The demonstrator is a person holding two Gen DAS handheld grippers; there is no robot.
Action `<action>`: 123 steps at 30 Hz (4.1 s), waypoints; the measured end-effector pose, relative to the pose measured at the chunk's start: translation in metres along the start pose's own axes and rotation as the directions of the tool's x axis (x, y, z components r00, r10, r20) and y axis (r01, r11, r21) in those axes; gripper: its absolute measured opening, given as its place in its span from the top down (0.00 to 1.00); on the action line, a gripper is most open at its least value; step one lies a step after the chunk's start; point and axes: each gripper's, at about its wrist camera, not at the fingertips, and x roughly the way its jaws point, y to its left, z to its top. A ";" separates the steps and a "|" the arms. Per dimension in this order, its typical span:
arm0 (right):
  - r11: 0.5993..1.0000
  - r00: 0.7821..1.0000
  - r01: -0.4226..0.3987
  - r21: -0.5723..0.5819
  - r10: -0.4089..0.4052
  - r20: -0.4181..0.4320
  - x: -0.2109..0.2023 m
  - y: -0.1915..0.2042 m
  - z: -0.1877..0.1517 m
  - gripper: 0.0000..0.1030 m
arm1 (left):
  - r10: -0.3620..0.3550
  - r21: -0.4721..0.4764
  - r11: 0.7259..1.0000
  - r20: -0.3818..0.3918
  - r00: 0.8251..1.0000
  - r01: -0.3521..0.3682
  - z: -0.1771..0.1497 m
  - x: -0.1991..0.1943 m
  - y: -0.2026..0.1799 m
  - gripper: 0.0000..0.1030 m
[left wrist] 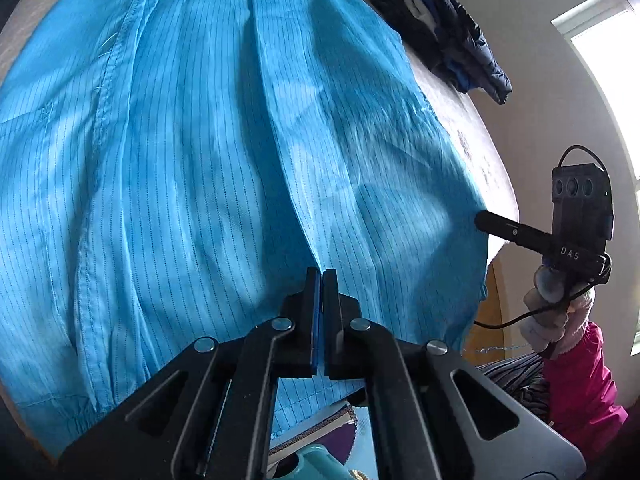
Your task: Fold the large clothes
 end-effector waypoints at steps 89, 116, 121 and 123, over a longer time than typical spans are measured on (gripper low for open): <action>0.984 0.984 0.139 0.107 -0.149 0.096 0.000 -0.042 0.016 1.00 | 0.152 0.171 0.968 0.176 0.973 -0.182 0.126 0.106 -0.090 0.88; 0.914 0.913 0.393 -0.102 -0.374 0.165 0.002 0.044 0.039 1.00 | 0.010 0.123 0.991 0.253 0.967 -0.043 -0.004 -0.068 -0.065 0.88; 0.828 0.875 0.481 -0.288 -0.436 0.209 0.023 0.098 0.040 1.00 | 0.027 0.046 0.998 0.404 0.915 -0.050 0.010 -0.133 -0.029 0.88; 0.779 0.860 0.509 -0.366 -0.453 0.233 0.034 0.123 0.040 1.00 | 0.038 -0.001 0.999 0.446 0.894 -0.042 0.013 -0.151 -0.010 0.88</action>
